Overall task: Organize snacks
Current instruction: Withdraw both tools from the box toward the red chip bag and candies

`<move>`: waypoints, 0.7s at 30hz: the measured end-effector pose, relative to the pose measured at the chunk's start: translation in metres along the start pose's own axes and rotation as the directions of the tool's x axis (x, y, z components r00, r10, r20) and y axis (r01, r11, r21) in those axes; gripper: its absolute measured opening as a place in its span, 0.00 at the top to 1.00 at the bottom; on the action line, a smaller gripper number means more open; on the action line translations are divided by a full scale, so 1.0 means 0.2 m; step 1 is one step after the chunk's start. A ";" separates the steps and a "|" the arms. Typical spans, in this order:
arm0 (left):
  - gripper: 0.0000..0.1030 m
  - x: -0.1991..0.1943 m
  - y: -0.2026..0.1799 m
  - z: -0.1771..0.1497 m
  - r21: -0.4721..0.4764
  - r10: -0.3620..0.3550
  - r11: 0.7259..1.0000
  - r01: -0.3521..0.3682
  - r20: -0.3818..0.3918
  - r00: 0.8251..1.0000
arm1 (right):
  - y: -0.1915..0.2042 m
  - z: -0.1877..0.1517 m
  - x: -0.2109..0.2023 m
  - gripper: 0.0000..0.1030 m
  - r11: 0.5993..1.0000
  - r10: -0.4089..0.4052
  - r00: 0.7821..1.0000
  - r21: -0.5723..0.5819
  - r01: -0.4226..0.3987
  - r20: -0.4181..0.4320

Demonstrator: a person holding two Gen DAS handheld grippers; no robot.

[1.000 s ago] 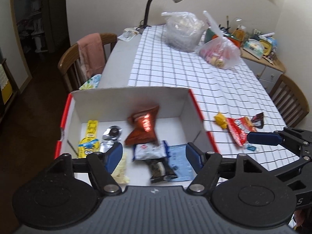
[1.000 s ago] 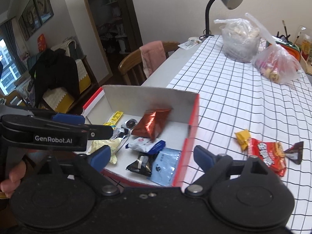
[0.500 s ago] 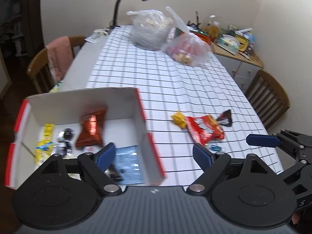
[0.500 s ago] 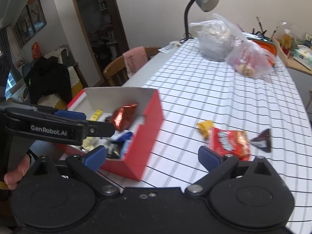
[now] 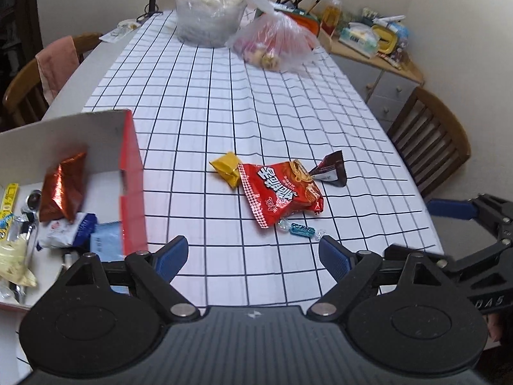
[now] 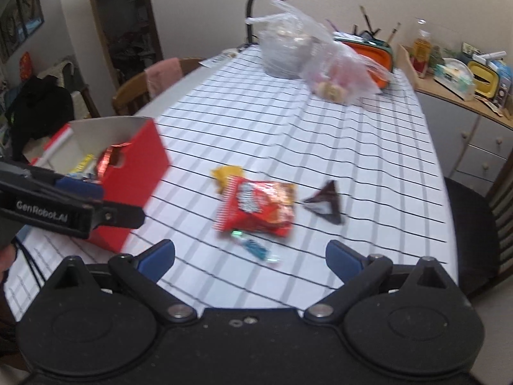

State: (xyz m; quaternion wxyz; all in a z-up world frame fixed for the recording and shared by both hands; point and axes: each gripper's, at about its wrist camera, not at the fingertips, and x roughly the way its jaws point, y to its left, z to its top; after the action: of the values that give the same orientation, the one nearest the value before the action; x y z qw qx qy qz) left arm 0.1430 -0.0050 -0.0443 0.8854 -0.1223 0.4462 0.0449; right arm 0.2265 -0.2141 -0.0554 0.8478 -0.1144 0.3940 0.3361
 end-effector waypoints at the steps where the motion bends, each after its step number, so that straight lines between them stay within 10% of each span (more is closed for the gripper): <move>1: 0.14 0.02 -0.02 0.00 -0.004 0.012 1.000 -0.012 -0.003 1.000 | -0.03 0.00 0.01 0.02 1.000 0.001 1.000 0.001 -0.001 -0.003; 21: 0.14 0.50 -0.26 0.09 -0.134 0.180 0.971 -0.196 -0.125 0.976 | -0.47 0.12 0.48 0.06 0.997 0.016 0.995 -0.076 -0.024 -0.102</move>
State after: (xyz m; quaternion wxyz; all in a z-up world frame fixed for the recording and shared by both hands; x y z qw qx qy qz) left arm 0.2267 -0.0524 -0.1042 0.8395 -0.1458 0.5003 0.1540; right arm 0.3481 -0.2272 -0.1175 0.8183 -0.1599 0.4241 0.3536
